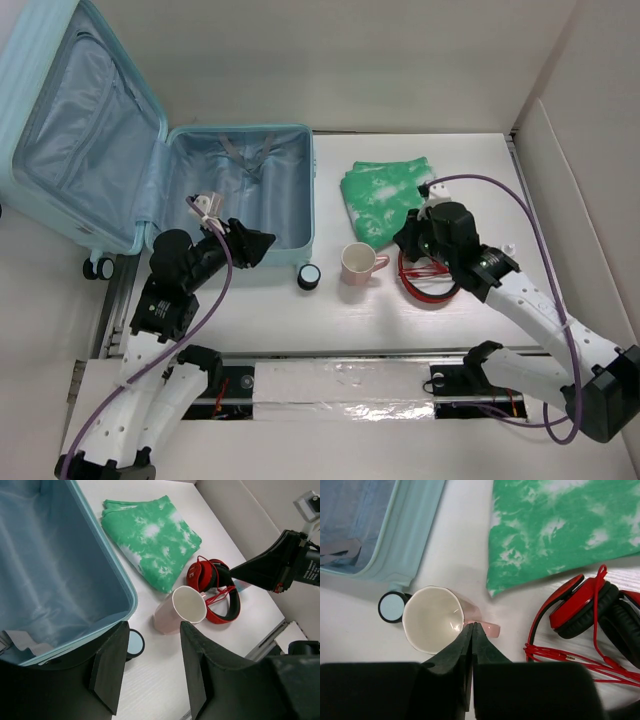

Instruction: Pack the luggage

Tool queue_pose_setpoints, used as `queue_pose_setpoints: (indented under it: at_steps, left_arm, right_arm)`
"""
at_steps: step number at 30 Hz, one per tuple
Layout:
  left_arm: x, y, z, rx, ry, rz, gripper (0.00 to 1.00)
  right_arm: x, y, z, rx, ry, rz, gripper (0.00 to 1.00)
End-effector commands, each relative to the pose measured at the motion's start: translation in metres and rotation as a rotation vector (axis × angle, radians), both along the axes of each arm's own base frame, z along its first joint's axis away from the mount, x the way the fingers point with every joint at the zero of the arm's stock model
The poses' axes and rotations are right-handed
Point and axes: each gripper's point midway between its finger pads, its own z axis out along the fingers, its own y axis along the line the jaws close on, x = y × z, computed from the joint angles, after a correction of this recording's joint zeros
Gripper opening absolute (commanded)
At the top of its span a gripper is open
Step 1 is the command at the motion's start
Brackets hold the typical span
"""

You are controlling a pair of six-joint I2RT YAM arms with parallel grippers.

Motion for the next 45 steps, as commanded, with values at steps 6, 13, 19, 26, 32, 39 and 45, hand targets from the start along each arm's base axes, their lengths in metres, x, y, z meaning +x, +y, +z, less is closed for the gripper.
queue_pose_setpoints:
  at_steps: [6,13,19,26,32,39,45]
  left_arm:
    - [0.005,0.004,0.01,0.008,-0.057,0.028,0.43]
    - [0.007,0.009,0.01,0.009,-0.062,0.054,0.08]
    - [0.007,0.01,0.01,0.01,-0.064,0.061,0.0]
    - [0.005,0.008,0.011,0.002,-0.068,0.047,0.31]
    - [0.004,0.011,0.013,0.004,-0.075,0.062,0.35]
    - [0.003,0.012,0.015,0.002,-0.084,0.065,0.35]
    - [0.003,0.012,0.017,0.0,-0.088,0.067,0.35]
  right_arm:
    - [0.003,0.014,-0.005,0.001,0.012,0.05,0.51]
    - [0.003,0.023,-0.019,-0.024,0.052,0.094,0.0]
    - [0.0,0.031,-0.027,-0.045,0.062,0.122,0.51]
    - [0.005,0.055,-0.04,-0.034,0.081,0.188,0.55]
    - [0.016,0.071,-0.066,-0.11,0.137,0.2,0.47]
    - [0.03,0.077,-0.08,-0.139,0.139,0.163,0.0]
    - [0.025,0.085,0.025,0.012,-0.08,0.167,0.0]
